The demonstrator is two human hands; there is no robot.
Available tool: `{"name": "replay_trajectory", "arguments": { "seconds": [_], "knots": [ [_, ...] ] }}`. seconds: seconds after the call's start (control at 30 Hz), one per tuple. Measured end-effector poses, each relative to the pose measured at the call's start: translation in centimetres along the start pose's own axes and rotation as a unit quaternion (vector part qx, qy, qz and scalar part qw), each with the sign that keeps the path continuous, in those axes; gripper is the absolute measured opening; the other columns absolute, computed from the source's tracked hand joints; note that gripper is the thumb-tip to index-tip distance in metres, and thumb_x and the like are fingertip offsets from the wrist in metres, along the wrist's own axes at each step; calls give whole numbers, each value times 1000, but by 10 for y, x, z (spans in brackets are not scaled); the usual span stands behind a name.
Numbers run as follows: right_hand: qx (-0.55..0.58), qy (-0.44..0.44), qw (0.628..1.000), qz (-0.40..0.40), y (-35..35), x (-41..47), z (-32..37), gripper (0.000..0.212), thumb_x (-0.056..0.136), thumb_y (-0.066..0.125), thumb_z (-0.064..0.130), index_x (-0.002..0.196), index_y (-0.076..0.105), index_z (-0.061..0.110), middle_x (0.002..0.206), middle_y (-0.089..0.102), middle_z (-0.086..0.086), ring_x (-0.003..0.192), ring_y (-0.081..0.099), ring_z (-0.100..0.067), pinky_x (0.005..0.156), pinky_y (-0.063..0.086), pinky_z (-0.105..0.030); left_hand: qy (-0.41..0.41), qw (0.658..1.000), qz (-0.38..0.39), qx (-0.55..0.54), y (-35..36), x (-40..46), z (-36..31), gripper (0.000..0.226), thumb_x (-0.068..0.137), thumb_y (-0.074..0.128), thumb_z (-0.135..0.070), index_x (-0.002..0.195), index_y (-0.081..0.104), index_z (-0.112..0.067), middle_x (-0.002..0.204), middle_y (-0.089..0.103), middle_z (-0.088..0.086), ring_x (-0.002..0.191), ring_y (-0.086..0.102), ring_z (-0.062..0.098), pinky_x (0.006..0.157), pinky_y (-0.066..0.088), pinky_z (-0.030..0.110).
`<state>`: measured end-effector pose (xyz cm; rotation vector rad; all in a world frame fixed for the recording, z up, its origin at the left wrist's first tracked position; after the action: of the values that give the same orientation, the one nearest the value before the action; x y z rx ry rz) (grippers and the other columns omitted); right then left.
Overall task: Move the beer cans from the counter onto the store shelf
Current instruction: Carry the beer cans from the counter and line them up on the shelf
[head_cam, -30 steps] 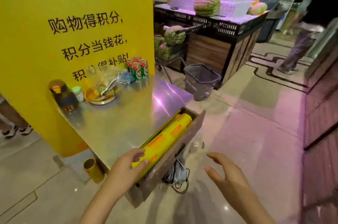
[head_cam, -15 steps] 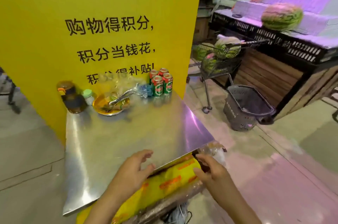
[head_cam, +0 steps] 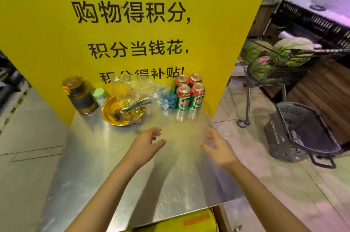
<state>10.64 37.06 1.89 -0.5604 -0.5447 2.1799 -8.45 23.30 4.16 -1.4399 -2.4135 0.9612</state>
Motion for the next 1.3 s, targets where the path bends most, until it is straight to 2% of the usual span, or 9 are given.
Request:
{"name": "replay_trajectory", "arguments": {
  "seconds": [0.13, 0.3, 0.47, 0.63, 0.73, 0.9, 1.07, 1.2, 1.3],
  "knots": [
    [13, 19, 1000, -12, -8, 71, -2, 62, 86, 65, 19, 140, 35, 15, 134, 50, -9, 124, 48, -23, 104, 40, -38, 16, 999, 35, 2, 12, 86, -14, 51, 86, 64, -26, 131, 46, -10, 126, 56, 6, 112, 55, 21, 85, 40, 24],
    [79, 26, 995, -52, -22, 166, 12, 75, 84, 67, 16, 144, 23, 11, 141, 37, -3, 131, 36, -18, 108, 32, -35, 69, 997, 41, -21, 23, 185, -36, 50, 79, 70, -25, 123, 50, -13, 116, 57, -4, 110, 56, 18, 91, 44, 30],
    [69, -9, 995, -74, -25, 229, 20, 69, 80, 71, 13, 137, 32, 15, 120, 47, 4, 116, 48, -13, 88, 39, -24, 90, 993, -2, 71, 41, 250, -39, 79, 67, 76, -38, 133, 39, -16, 125, 50, 6, 116, 48, 23, 98, 43, 39],
    [82, -38, 992, -88, -18, 247, 13, 56, 73, 75, 2, 122, 47, 6, 100, 59, 5, 94, 60, -11, 77, 47, -18, 83, 988, 0, 128, 54, 265, -35, 73, 64, 79, -43, 120, 46, -11, 118, 55, 9, 107, 55, 28, 86, 49, 44],
    [91, -46, 990, -97, -21, 246, 9, 50, 70, 79, 4, 112, 55, 15, 99, 64, 3, 89, 61, -7, 73, 48, -10, 96, 986, -23, 137, 52, 267, -33, 70, 66, 78, -42, 120, 47, -12, 118, 58, 9, 104, 58, 28, 82, 50, 43],
    [91, -24, 987, -131, -30, 239, 4, 44, 58, 88, 17, 87, 60, 36, 90, 69, 6, 86, 65, -14, 77, 53, -29, 111, 974, -33, 195, 51, 256, -46, 61, 68, 74, -43, 115, 50, -10, 113, 59, 10, 98, 59, 29, 72, 47, 37],
    [110, -16, 987, -119, -39, 211, -2, 42, 51, 88, 24, 85, 66, 35, 90, 72, 4, 88, 67, -17, 81, 55, -36, 137, 970, -31, 199, 49, 235, -59, 56, 70, 72, -41, 110, 52, -9, 110, 60, 9, 95, 60, 29, 68, 43, 33],
    [144, -14, 984, -101, -55, 171, -3, 41, 59, 86, 9, 90, 69, 29, 93, 73, 0, 90, 68, -19, 80, 56, -31, 151, 978, -33, 142, 40, 205, -69, 53, 64, 73, -43, 105, 56, -13, 103, 62, 4, 89, 60, 23, 74, 52, 40],
    [172, -18, 981, -83, -68, 133, 6, 39, 62, 83, 3, 93, 69, 21, 90, 73, 0, 84, 68, -16, 71, 56, -21, 138, 986, -21, 93, 30, 169, -75, 52, 59, 72, -47, 102, 58, -20, 97, 63, -3, 86, 59, 16, 76, 52, 38]
  ]
}}
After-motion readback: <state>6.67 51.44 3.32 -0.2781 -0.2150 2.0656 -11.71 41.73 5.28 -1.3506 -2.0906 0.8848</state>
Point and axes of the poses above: each hand's wrist, its own x-axis towards the middle knuckle, its own y-axis out of the palm, z = x × y, the point moved 4 cm from there along x, towards the middle knuckle
